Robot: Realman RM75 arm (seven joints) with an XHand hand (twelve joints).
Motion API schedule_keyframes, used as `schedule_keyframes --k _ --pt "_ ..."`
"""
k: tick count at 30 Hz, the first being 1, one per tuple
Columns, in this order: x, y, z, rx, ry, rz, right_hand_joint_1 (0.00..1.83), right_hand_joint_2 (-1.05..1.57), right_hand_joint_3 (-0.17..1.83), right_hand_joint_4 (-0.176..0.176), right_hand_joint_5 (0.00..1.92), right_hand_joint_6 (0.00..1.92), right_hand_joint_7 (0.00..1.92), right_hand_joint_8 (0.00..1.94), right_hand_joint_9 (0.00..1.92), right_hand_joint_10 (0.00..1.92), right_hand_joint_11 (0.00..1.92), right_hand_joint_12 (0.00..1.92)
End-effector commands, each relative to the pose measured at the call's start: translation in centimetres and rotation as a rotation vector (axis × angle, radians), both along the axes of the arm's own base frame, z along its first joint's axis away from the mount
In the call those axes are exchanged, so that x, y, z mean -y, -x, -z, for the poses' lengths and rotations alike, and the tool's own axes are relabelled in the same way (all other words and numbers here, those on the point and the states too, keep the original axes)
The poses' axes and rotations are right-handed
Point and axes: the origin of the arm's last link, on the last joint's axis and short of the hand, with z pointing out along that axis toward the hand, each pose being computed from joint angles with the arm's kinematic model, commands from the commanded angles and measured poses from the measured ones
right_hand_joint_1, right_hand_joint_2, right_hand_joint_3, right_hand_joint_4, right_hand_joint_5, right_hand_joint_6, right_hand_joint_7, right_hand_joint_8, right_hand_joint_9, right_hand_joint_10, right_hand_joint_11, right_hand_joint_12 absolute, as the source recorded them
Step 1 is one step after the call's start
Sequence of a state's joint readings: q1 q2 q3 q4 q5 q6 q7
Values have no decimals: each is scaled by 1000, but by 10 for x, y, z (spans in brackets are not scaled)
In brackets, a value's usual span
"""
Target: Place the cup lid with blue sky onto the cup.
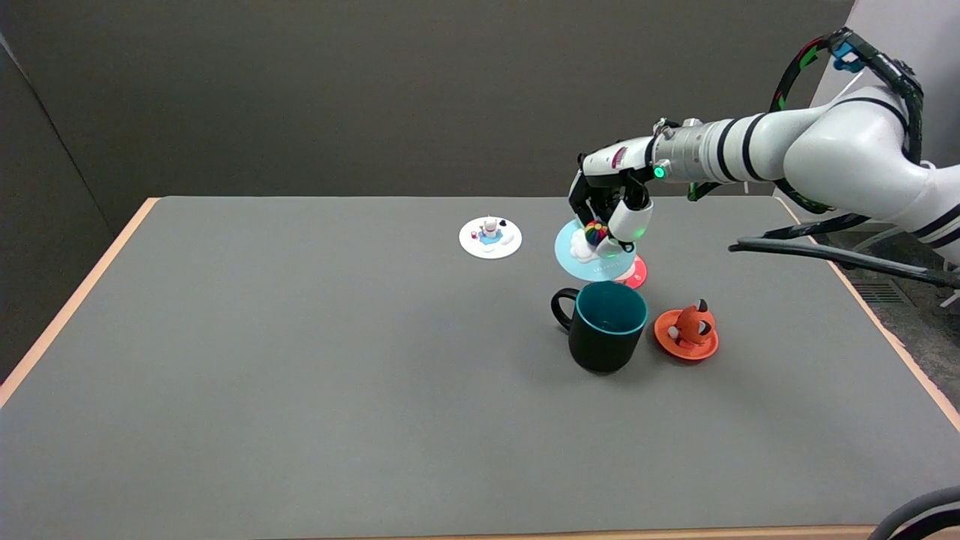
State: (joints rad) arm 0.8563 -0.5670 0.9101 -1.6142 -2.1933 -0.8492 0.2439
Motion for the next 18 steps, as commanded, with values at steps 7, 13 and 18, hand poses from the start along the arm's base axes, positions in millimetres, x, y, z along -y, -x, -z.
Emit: schedule_keyframes --k 7,13,18 --pt "-18 -2 -11 32 85 -6 1225 800 665 25 906 1269 1045 1101 865 1132 697 440" --pt "-34 3 -17 37 116 -21 1225 809 647 25 908 1250 1042 1107 859 1152 687 452" --pt "-39 3 -8 70 110 -44 1224 815 635 29 912 1239 1037 1108 854 1179 688 495"
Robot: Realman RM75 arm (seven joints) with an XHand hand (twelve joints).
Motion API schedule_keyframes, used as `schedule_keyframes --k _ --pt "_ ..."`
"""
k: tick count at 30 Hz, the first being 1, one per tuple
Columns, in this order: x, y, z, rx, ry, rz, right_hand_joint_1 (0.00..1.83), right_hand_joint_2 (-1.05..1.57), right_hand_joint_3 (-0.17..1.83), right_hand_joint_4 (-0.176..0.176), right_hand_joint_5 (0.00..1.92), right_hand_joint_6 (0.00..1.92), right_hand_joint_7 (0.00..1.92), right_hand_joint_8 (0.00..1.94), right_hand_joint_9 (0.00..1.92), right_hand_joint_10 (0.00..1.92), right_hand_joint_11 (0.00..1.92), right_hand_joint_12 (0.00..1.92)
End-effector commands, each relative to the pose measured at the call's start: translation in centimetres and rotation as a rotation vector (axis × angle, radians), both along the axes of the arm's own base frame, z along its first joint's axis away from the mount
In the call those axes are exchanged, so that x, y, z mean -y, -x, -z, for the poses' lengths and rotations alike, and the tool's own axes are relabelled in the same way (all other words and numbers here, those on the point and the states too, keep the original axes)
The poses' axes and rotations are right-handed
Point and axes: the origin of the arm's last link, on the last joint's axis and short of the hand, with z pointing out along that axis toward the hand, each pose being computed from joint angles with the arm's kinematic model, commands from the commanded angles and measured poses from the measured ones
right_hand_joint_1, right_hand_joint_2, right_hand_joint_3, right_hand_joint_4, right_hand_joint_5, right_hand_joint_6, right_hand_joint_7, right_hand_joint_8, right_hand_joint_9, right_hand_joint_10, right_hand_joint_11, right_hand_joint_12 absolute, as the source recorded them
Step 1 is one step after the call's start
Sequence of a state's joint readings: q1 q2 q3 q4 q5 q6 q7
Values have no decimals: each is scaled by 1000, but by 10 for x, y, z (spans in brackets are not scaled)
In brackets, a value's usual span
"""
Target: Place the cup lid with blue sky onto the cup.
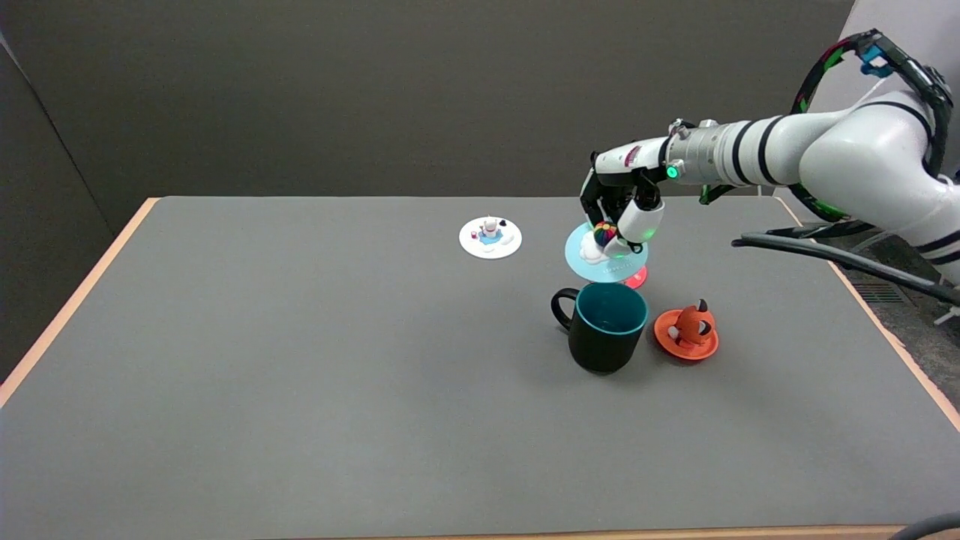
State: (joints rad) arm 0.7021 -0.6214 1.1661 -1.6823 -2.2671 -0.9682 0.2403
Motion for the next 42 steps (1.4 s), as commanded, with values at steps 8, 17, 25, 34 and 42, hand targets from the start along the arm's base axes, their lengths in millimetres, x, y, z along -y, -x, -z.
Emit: schedule_keyframes --k 8,17,25,34,42 --pt "-35 16 1 23 66 -7 1221 820 633 30 907 1239 1026 1132 840 1206 663 529" --pt "-34 9 1 30 68 -18 1218 836 610 26 897 1236 1018 1146 823 1221 639 550" --pt "-33 5 13 119 55 -9 1218 841 600 25 899 1227 1016 1146 820 1217 637 591" --pt "-37 7 14 169 71 25 1210 872 568 20 875 1232 980 1209 777 1242 579 646" --pt "-38 4 7 174 90 17 1200 905 539 17 842 1271 949 1250 741 1258 567 647"
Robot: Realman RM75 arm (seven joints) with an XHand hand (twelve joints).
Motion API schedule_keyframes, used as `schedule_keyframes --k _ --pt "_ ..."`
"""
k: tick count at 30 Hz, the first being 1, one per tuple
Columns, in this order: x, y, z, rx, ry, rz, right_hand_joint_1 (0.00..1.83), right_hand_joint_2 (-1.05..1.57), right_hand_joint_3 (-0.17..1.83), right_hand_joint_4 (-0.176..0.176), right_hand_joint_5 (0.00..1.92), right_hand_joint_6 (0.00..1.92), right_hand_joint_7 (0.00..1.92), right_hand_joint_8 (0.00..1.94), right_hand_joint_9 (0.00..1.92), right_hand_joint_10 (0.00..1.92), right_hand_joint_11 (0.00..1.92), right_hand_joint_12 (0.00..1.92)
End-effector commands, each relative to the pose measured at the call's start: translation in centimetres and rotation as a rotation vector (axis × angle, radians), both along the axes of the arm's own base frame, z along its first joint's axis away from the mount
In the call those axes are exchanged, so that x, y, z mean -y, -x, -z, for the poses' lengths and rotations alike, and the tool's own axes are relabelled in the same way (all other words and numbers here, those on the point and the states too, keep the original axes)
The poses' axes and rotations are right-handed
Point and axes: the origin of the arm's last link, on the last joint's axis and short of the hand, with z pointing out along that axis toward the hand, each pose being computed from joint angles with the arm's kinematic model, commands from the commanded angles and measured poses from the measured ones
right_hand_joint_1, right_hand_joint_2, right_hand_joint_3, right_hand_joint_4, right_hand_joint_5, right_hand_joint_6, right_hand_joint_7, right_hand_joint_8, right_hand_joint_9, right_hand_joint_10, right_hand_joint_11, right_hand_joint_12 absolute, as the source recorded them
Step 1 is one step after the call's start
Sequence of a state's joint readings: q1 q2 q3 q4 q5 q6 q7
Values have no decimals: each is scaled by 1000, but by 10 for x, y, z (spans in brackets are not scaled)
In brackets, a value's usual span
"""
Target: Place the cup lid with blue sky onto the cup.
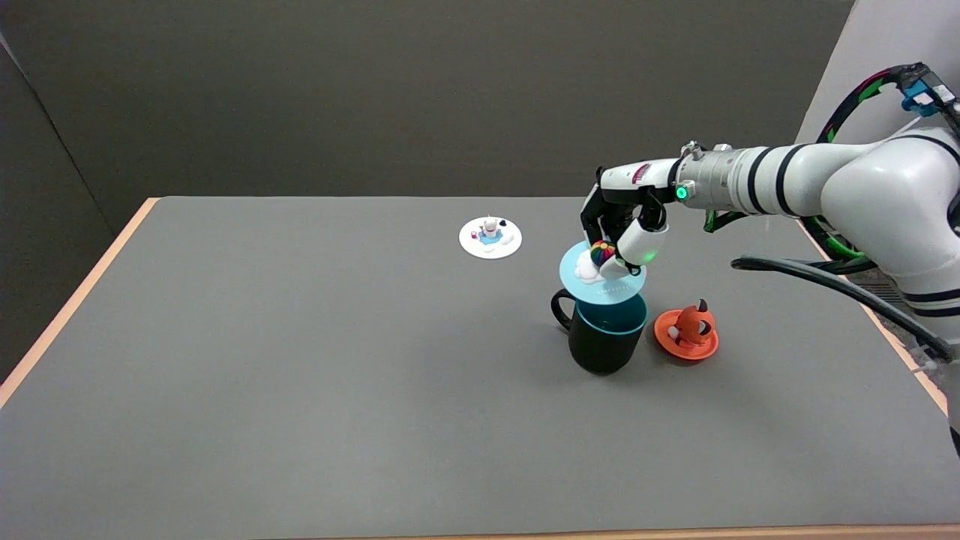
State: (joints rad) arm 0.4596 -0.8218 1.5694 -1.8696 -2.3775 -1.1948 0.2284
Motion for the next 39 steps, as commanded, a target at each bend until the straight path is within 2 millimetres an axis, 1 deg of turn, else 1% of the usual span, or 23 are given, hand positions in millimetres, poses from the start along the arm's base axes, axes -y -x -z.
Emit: schedule_keyframes --k 1,6,10,15,18,21,31,39 --pt "-5 -3 -5 59 30 14 1200 905 537 17 844 1267 949 1249 742 1257 562 668" --pt "-12 1 -14 92 59 40 1199 911 528 18 842 1267 946 1251 745 1252 533 795" --pt "-19 7 -21 126 74 54 1197 919 519 18 836 1271 937 1262 729 1264 519 821" --pt "-21 7 -23 113 72 61 1188 949 485 22 819 1288 906 1299 686 1281 485 832" --pt "-21 5 -23 116 66 59 1182 973 457 21 799 1311 889 1315 675 1266 468 834" --pt "-21 4 -22 123 63 57 1178 994 431 20 784 1327 874 1335 679 1251 447 876" --pt "-23 9 -18 145 57 75 1170 1022 394 20 764 1345 856 1352 648 1268 399 915" --pt "-24 9 -13 179 33 82 1169 1028 384 21 763 1343 850 1359 643 1264 387 928"
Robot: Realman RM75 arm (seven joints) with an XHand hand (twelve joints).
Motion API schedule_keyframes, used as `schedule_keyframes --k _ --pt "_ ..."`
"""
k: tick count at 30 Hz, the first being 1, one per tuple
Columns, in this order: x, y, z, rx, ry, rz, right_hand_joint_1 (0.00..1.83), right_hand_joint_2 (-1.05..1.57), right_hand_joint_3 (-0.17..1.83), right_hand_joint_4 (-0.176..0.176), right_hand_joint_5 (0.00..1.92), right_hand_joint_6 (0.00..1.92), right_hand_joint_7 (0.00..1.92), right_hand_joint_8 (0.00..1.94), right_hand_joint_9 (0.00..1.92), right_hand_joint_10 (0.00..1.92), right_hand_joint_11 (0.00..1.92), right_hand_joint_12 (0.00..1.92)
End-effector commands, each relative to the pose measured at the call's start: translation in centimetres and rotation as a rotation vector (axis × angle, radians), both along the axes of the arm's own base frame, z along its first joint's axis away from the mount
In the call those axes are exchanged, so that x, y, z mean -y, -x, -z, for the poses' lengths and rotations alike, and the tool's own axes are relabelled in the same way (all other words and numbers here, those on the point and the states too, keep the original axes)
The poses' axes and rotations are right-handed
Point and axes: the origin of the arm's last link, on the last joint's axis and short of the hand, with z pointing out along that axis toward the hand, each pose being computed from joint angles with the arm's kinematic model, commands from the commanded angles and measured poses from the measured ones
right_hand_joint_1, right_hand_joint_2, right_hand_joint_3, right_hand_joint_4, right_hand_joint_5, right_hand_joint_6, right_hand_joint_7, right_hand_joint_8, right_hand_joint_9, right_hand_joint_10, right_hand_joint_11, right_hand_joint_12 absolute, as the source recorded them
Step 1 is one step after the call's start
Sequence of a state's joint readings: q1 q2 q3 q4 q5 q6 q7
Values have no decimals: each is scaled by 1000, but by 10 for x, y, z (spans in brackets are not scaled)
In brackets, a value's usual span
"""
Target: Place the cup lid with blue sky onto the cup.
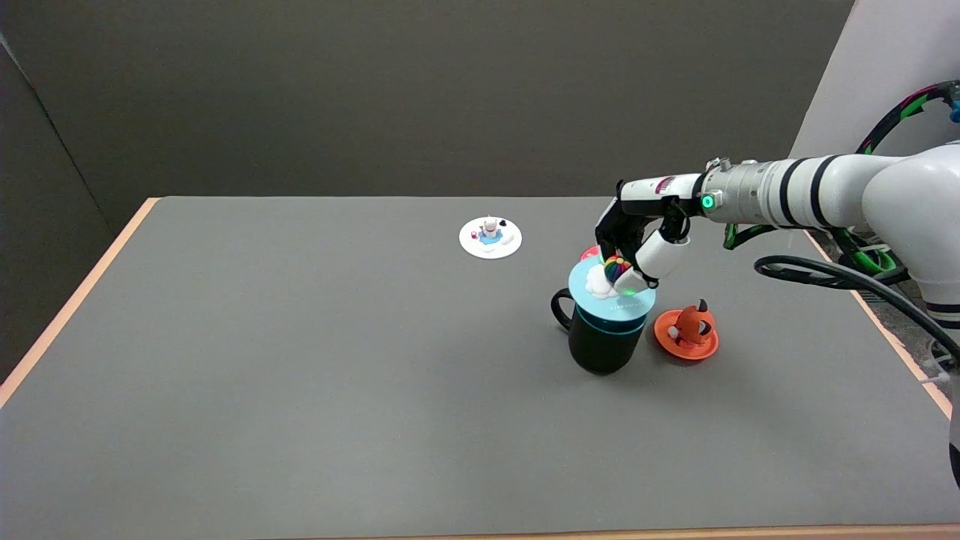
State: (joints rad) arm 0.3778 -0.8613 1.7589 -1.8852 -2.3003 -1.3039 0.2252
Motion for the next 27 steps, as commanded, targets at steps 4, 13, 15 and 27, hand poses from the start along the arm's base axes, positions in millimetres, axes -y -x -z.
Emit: schedule_keyframes --k 4,13,15,27 --pt "-4 4 5 53 -22 22 1168 1032 378 22 763 1340 848 1362 637 1273 378 952" --pt "-8 12 2 57 -11 42 1164 1038 370 21 762 1338 845 1365 615 1297 371 973" --pt "-9 14 1 57 -10 46 1165 1042 369 20 757 1342 839 1373 628 1278 371 964" --pt "-7 13 1 50 -12 30 1163 1048 357 19 754 1340 837 1381 614 1297 356 1000"
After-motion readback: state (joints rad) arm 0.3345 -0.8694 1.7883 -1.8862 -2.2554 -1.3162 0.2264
